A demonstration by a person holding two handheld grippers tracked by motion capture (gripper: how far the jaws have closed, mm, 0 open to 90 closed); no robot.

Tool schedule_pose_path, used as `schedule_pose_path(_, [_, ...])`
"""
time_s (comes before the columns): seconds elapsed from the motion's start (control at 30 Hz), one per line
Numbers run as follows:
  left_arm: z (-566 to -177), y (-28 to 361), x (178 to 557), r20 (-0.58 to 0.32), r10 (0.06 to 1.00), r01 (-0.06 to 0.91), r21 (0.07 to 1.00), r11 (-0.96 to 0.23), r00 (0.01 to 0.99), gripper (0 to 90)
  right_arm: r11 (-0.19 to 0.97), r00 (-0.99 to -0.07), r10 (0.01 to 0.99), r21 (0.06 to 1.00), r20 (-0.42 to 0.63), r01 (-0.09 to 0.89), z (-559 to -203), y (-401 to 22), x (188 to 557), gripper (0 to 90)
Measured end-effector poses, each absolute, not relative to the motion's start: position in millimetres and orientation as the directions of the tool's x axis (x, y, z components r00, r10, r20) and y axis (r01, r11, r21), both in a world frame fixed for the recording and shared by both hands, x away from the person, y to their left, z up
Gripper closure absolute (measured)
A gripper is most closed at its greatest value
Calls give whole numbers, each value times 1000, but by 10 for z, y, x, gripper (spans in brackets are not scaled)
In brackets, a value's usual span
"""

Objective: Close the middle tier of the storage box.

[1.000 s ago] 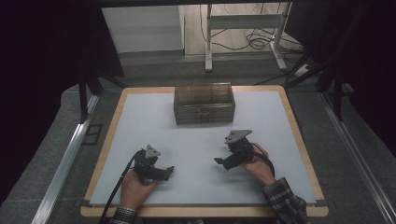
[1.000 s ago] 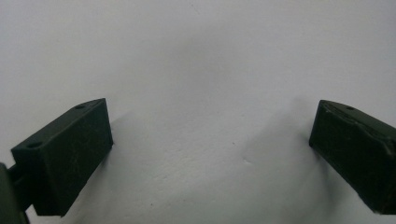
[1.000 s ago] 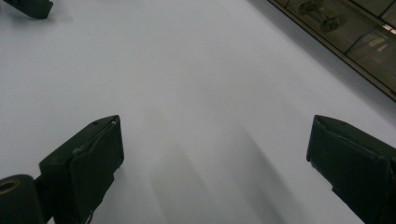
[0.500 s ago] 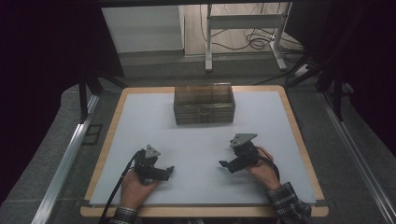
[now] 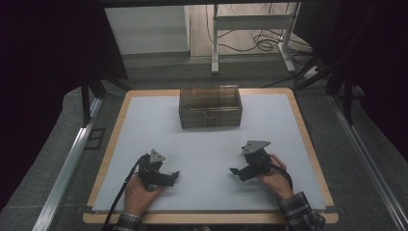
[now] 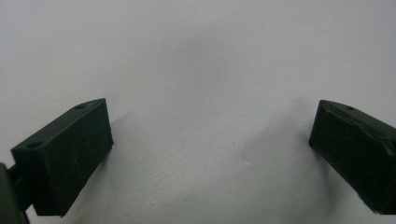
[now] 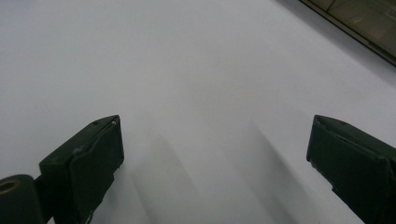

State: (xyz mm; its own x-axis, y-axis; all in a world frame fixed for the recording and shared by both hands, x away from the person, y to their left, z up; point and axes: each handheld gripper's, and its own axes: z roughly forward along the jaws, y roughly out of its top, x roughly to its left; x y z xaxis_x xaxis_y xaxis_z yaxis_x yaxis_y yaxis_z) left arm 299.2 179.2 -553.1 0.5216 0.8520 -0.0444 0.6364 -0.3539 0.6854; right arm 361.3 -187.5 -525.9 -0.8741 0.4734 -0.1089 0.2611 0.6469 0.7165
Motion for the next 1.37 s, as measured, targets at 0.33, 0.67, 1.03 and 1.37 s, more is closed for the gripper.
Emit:
schedule_pose_path(0.33, [-5530, 1792, 2992, -44, 852, 636, 685, -354, 522, 0, 641, -863, 494, 715, -107, 279, -5303, -1996, 3564, 35])
schedule_pose_path(0.67, [-5531, 1793, 2993, -44, 852, 636, 686, -353, 522, 0, 636, -851, 516, 710, -99, 303, -5330, -2120, 3512, 35])
schedule_pose_path(1.03, [-5531, 1794, 2992, -44, 852, 635, 687, -353, 522, 0, 630, -848, 528, 692, -50, 352, -5343, -2161, 3541, 28])
schedule_pose_path(1.37, [-5532, 1790, 2990, -42, 852, 635, 686, -355, 521, 0, 628, -847, 530, 693, -47, 354, -5351, -2164, 3541, 28])
